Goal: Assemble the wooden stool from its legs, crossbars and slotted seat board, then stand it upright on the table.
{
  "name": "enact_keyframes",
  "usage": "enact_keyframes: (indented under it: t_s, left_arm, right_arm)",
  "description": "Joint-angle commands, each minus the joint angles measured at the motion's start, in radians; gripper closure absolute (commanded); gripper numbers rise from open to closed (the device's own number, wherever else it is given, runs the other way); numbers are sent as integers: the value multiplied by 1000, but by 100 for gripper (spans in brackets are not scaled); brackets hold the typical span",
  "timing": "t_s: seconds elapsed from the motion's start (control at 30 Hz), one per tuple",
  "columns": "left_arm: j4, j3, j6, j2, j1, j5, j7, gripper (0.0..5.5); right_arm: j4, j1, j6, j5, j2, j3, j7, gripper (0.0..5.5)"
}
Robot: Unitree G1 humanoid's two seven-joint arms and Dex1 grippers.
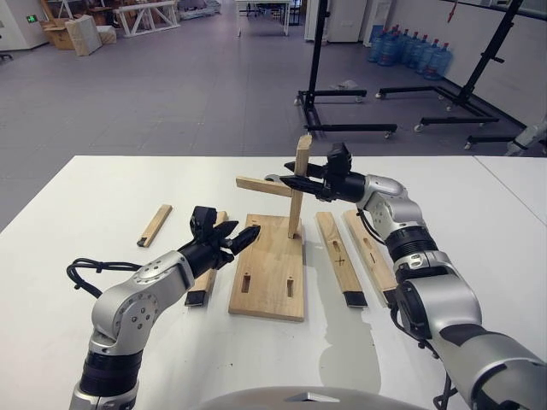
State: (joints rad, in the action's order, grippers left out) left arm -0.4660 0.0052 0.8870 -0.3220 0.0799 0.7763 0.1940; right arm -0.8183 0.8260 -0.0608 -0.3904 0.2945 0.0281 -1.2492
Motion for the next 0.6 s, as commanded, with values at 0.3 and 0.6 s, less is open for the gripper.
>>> enact_keyframes:
  t_s: [0.3,0.6]
  left_arm:
    - [-9,-4,16,6,-1,-12,1,208]
    - [-14,-2,18,12,-3,-11,-3,208]
  right_arm:
    - [-62,-45,-34,55,34,8,-8,345]
    - [-31,21,-191,-8,31,-56,3,345]
